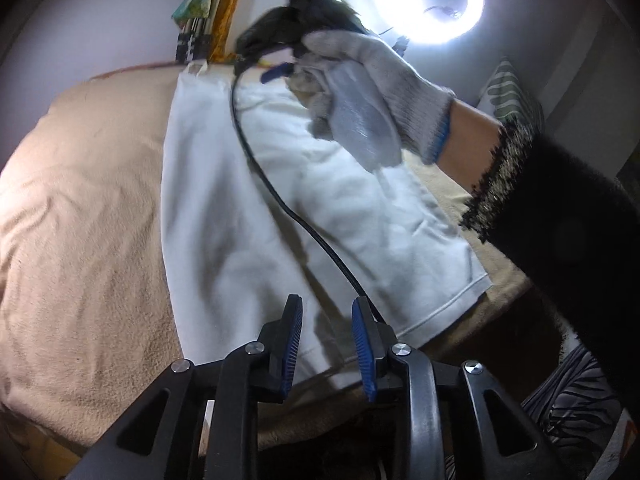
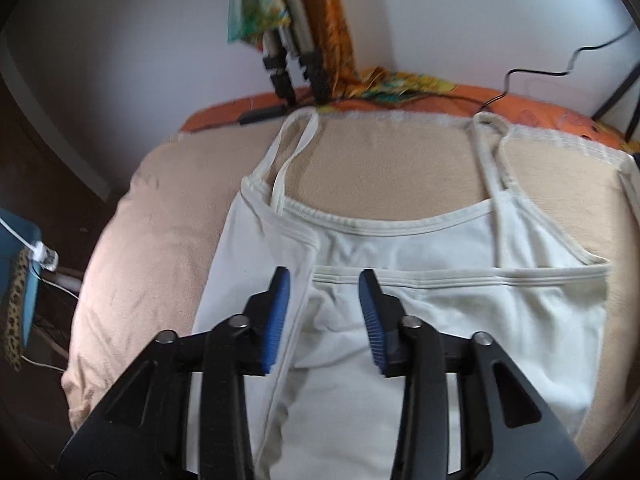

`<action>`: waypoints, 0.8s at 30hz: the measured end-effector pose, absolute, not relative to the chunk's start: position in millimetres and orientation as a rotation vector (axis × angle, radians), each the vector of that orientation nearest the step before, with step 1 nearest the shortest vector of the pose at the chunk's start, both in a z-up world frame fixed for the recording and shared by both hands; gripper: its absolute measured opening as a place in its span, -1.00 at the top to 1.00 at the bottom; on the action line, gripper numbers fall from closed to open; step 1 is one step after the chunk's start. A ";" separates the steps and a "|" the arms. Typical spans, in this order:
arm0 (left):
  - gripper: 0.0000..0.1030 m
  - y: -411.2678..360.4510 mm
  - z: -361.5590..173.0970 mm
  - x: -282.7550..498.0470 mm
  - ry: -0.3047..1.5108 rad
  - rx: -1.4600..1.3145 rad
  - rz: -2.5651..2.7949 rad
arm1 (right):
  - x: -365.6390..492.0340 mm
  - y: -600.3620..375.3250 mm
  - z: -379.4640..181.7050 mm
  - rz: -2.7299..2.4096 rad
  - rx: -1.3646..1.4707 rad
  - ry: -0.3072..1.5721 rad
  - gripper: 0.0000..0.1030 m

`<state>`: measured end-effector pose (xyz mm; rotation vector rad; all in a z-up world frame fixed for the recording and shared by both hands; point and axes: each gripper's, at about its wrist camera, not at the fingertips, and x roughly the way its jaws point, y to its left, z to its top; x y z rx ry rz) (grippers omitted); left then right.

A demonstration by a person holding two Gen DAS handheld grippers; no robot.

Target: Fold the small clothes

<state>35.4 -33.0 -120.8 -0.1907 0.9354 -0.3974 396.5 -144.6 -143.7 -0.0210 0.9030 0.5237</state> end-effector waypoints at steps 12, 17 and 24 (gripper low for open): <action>0.52 -63.1 -96.0 26.8 0.822 -0.106 -0.385 | 337.3 -282.6 -61.6 0.511 0.044 0.779 0.23; 0.52 -97.3 -94.5 28.0 0.811 -0.055 -0.430 | 321.8 -341.2 -40.8 0.462 0.102 0.728 0.22; 0.52 -155.7 -103.7 27.3 0.830 0.040 -0.530 | 316.0 -417.7 -43.2 0.377 0.183 0.725 0.22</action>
